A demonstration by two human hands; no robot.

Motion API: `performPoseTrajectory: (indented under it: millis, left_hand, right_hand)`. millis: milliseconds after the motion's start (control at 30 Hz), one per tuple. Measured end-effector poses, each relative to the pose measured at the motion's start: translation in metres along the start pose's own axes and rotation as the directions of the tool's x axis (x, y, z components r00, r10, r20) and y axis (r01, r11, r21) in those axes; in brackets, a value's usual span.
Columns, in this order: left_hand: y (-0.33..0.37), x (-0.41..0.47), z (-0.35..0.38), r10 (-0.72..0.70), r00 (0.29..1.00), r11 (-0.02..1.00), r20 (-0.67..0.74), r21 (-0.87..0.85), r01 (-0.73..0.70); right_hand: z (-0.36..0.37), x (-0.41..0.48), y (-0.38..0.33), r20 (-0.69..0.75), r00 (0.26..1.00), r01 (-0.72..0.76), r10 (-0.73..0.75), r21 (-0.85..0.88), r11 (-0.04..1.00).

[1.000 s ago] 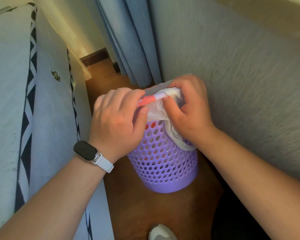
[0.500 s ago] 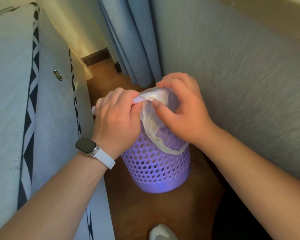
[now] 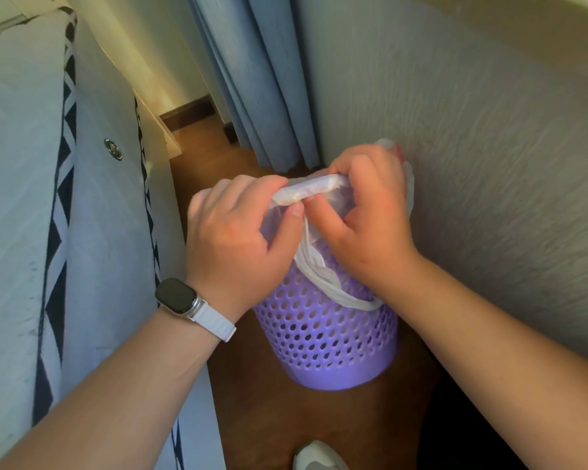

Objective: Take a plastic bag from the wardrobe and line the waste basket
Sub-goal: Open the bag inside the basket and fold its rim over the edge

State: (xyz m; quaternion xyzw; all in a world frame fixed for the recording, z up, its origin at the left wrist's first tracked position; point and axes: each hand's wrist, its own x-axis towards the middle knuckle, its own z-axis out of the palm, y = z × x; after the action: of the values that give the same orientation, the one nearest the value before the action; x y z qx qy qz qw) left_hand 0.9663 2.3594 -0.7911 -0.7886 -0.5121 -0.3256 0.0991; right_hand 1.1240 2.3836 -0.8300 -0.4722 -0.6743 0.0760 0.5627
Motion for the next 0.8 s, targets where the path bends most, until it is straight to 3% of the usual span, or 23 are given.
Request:
performPoseTrajectory:
  millis: [300,633,800]
  left_hand:
    - [-0.013,0.003,-0.001,-0.030,0.999,1.000,-0.027,-0.002,0.030]
    - [-0.019,0.002,0.002,-0.048,0.998,0.986,-0.038,-0.161,0.042]
    - [-0.019,0.003,-0.002,-0.039,0.998,0.992,0.041,-0.122,0.044]
  right_hand:
    - [0.001,-0.003,-0.001,0.107,0.993,0.036,-0.047,0.106,0.994]
    - [-0.003,-0.002,0.019,0.014,0.994,-0.108,0.108,0.158,0.982]
    - [-0.006,0.002,0.013,-0.032,0.997,-0.068,0.071,0.086,0.994]
